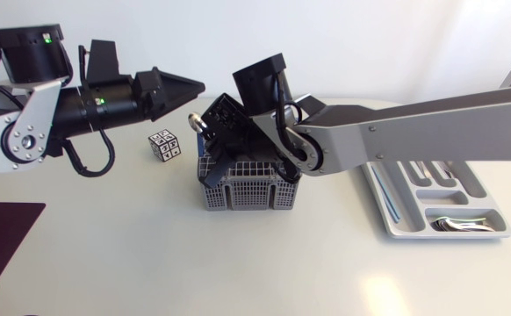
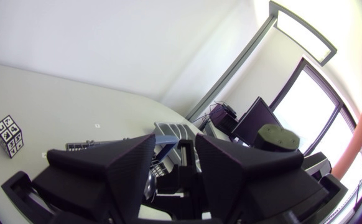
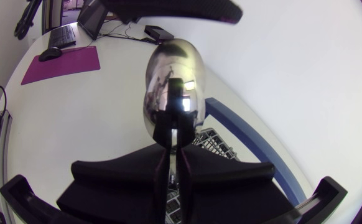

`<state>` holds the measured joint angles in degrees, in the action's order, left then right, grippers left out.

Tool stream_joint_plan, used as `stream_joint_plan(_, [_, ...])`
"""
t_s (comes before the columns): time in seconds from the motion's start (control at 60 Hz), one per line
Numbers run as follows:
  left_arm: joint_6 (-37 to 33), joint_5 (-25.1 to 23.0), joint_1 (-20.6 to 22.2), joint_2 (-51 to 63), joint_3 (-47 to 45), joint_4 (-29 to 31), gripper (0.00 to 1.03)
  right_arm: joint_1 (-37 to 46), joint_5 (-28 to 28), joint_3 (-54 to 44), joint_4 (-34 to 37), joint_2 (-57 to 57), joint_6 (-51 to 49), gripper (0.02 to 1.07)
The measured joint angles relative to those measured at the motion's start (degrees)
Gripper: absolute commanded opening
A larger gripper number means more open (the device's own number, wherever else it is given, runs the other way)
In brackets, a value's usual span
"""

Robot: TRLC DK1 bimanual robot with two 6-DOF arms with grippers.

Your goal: Transfer all utensils from the basket to the drawer tray.

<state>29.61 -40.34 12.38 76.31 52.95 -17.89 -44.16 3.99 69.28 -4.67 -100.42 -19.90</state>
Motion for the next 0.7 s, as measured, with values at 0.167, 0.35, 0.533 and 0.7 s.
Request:
stream_joint_plan(0.167, [0.6,-0.2,-2.1,-0.3,3.9,0.0,0.69,0.0,0.7,-0.1,1.1,0.0,0.0,0.08])
stream_joint_plan(0.35, [0.6,-0.2,-5.4,-1.0,4.8,0.1,0.69,0.4,1.2,-3.3,3.8,3.1,-0.3,0.08])
stream_joint_plan(0.533, [-0.3,-0.2,-8.6,-1.8,4.8,2.4,0.69,3.6,2.3,-7.3,7.1,10.7,-1.2,0.08])
stream_joint_plan(0.7, [-1.1,-0.2,-9.2,-1.8,4.8,2.7,0.69,5.3,2.8,-9.5,7.5,13.6,-1.6,0.08])
